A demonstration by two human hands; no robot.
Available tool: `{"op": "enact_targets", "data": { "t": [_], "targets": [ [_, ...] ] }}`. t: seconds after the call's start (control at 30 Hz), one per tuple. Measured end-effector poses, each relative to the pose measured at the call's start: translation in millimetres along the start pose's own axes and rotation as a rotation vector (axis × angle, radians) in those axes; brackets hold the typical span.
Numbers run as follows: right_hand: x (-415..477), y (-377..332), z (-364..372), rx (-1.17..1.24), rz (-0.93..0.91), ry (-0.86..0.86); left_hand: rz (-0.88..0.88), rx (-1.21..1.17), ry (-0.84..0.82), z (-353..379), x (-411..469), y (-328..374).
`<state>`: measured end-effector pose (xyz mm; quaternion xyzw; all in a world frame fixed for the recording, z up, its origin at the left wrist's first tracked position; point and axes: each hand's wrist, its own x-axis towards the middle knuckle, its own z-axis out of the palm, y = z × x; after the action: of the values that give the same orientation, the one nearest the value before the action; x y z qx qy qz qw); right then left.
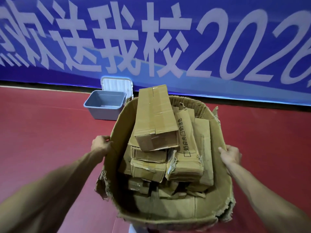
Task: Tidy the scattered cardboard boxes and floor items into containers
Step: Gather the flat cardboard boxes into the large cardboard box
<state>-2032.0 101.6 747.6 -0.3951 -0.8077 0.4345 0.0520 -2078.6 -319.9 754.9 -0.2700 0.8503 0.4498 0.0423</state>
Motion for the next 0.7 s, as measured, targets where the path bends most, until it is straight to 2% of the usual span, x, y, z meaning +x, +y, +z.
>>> {"op": "enact_targets", "data": {
  "t": [0.3, 0.5, 0.7],
  "targets": [
    [173, -142, 130, -0.012, 0.004, -0.017, -0.006, 0.033, -0.03, 54, 235, 95],
    [287, -229, 194, -0.002, 0.048, -0.03, -0.007, 0.087, -0.013, 76, 360, 181],
    [416, -302, 269, 0.022, 0.074, -0.044, -0.045, 0.09, -0.002, 132, 487, 251]
  ]
}}
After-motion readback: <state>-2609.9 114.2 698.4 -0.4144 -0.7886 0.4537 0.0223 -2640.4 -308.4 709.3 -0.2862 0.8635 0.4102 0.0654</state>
